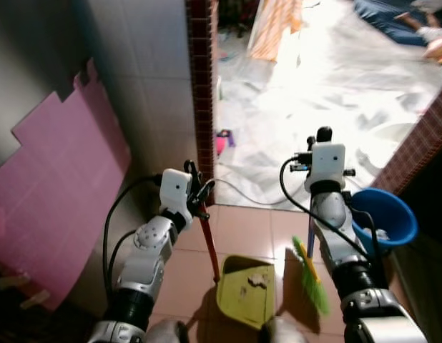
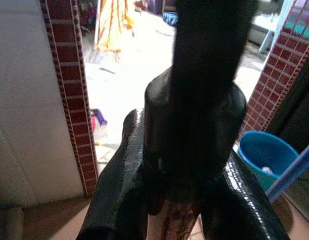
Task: Sweep floor
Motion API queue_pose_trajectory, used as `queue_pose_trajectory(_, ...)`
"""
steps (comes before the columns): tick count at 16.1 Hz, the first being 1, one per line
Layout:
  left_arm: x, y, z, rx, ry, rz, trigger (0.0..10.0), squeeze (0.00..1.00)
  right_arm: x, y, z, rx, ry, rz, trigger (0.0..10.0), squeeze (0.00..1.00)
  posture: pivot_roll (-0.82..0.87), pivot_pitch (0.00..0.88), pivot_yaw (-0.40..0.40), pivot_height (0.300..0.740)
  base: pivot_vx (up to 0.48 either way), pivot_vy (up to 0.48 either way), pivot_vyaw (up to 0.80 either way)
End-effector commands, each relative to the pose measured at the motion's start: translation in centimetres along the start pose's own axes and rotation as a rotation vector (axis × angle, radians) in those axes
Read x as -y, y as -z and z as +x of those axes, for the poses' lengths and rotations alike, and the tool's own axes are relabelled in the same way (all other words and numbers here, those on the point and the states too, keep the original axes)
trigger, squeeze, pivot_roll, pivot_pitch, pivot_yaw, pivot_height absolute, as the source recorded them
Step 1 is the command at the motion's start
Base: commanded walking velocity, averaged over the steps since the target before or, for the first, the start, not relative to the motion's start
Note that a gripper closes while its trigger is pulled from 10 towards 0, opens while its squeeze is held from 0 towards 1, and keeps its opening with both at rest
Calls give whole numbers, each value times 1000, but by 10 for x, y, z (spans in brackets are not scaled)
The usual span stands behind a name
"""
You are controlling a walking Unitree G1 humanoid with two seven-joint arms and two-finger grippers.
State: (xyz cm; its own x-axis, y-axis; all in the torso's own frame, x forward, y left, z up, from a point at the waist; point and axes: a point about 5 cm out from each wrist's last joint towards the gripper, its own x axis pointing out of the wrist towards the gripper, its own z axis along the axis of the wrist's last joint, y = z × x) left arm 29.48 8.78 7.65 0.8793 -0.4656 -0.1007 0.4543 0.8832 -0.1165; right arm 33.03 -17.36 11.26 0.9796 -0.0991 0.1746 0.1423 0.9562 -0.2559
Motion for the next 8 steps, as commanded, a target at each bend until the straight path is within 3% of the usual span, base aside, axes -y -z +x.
queue_pose_trajectory(1, 4, -3, 2, 22, 11, -16, 10000, 0, -2, -10, 5, 39, -11, -7, 10000, 0, -52, 0, 37, 740, 0, 0, 0)
queue_pose_trajectory(8, 2, -4, 2, 24, 6, -19, 10000, 0, -1, -12, 7, 42, -5, -5, 10000, 0, -58, 0, 45, 740, 0, 0, 0)
